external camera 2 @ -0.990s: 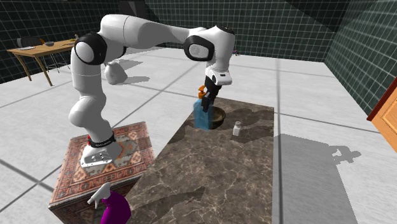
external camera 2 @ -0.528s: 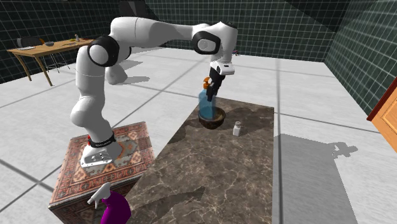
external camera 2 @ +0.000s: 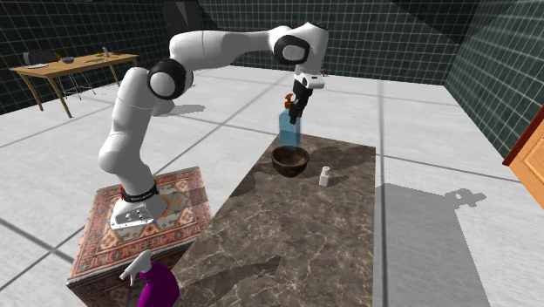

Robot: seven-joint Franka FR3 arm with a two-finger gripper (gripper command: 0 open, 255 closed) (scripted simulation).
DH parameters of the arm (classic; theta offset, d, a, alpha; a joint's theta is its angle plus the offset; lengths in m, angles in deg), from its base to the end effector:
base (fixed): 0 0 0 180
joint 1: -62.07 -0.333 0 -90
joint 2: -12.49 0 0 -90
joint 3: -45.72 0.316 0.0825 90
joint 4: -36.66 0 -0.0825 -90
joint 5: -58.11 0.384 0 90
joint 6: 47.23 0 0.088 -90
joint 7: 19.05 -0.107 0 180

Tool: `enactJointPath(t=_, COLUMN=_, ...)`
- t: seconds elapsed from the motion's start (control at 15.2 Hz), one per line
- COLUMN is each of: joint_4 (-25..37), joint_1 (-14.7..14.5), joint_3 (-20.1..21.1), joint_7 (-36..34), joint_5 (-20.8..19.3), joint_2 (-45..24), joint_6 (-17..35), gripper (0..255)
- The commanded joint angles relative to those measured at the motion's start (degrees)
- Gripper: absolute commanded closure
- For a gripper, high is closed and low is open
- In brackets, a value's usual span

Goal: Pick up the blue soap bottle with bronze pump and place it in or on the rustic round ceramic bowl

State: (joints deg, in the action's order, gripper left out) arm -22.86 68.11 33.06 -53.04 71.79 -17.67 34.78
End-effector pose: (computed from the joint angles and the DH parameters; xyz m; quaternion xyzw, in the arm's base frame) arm 0.6692 -0.1518 0.5379 -0.9015 0.4237 0.0703 0.0541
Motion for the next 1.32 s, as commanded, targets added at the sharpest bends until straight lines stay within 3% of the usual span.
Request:
enactJointPath(t=0.0, joint_4=7.22, joint_1=-0.73, joint_3=0.85, joint_7=-2.71, joint_5=0.67, joint_2=-4.22, joint_6=-2.59, gripper=255)
enactJointPath(t=0.13, joint_4=16.97, joint_1=-0.83, joint_3=1.72, joint_7=-5.3, joint_5=1.44, joint_2=-9.79, joint_6=-6.39, gripper=255)
enactJointPath(t=0.59, joint_4=3.83, joint_1=-2.54, joint_3=1.23, joint_7=-3.83, joint_5=0.74, joint_2=-5.35, joint_6=2.11, gripper=255)
enactJointPath(t=1.25, joint_4=-6.99, joint_1=-3.7, joint_3=1.08, joint_7=-2.44, joint_5=0.56, joint_2=-3.49, joint_6=10.91, gripper=255)
